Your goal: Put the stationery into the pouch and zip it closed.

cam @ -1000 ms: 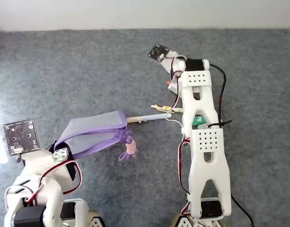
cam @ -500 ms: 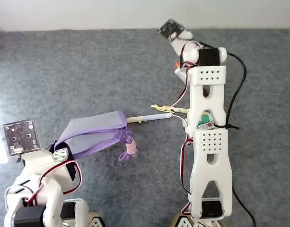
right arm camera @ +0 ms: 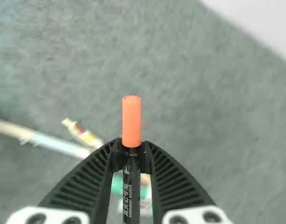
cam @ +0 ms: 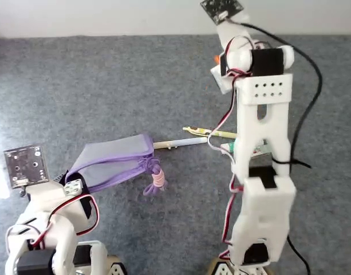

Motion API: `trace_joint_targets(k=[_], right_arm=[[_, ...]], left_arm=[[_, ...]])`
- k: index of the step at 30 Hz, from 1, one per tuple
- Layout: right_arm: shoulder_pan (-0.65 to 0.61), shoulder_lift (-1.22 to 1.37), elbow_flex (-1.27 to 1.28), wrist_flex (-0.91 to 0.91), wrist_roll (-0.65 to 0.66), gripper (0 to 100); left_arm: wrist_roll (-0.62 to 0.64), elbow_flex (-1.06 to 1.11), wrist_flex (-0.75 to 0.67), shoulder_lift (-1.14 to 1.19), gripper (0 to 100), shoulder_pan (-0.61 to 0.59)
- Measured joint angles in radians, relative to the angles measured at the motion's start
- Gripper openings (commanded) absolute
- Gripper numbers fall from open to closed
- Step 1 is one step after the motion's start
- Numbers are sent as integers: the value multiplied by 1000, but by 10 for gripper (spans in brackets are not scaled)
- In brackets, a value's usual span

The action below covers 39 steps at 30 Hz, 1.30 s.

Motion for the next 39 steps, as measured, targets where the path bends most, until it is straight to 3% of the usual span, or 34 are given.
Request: trace_joint_targets(k=[11,16,30,39], right_arm=[[-155,-551,499,0,-209,8],[-219,-701,592,0,-316,8],[-440,-999,618,-6,-578,8],[-574,-1031,646,-359,-643,9]], left_arm=[[0,0,0,0,13,0],[0,-12,-2,38,13,0],[2,-253,-2,437,13,0],[68,-390,35,649,13,-2]])
